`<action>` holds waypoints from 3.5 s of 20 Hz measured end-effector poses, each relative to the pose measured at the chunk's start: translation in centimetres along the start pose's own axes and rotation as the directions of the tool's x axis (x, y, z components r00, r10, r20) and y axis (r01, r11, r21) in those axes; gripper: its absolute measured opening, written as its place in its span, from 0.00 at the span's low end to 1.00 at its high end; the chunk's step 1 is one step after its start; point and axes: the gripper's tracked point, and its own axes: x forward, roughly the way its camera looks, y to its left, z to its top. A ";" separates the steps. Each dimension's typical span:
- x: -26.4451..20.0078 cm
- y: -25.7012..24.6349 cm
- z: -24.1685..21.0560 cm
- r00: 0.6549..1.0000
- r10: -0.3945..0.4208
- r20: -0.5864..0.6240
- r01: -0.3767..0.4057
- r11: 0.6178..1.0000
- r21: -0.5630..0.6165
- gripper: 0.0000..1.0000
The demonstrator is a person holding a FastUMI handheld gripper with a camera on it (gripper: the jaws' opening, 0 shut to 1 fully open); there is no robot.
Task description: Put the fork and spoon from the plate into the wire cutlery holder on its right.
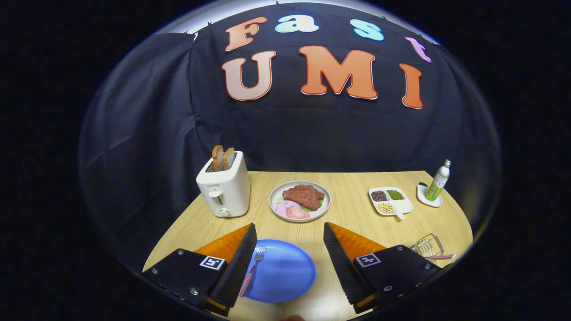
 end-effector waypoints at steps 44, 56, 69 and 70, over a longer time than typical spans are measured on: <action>-0.1 -8.1 -9.0 0.925 -0.019 -0.378 0.040 0.998 0.046 0.09; -7.0 -25.1 -8.2 0.888 -0.174 -0.426 0.222 0.973 0.066 0.09; -11.4 -31.2 -7.9 0.813 -0.108 -0.572 0.140 0.990 0.012 0.09; -11.6 -31.7 -8.2 0.799 -0.113 -0.590 0.123 0.992 -0.023 0.09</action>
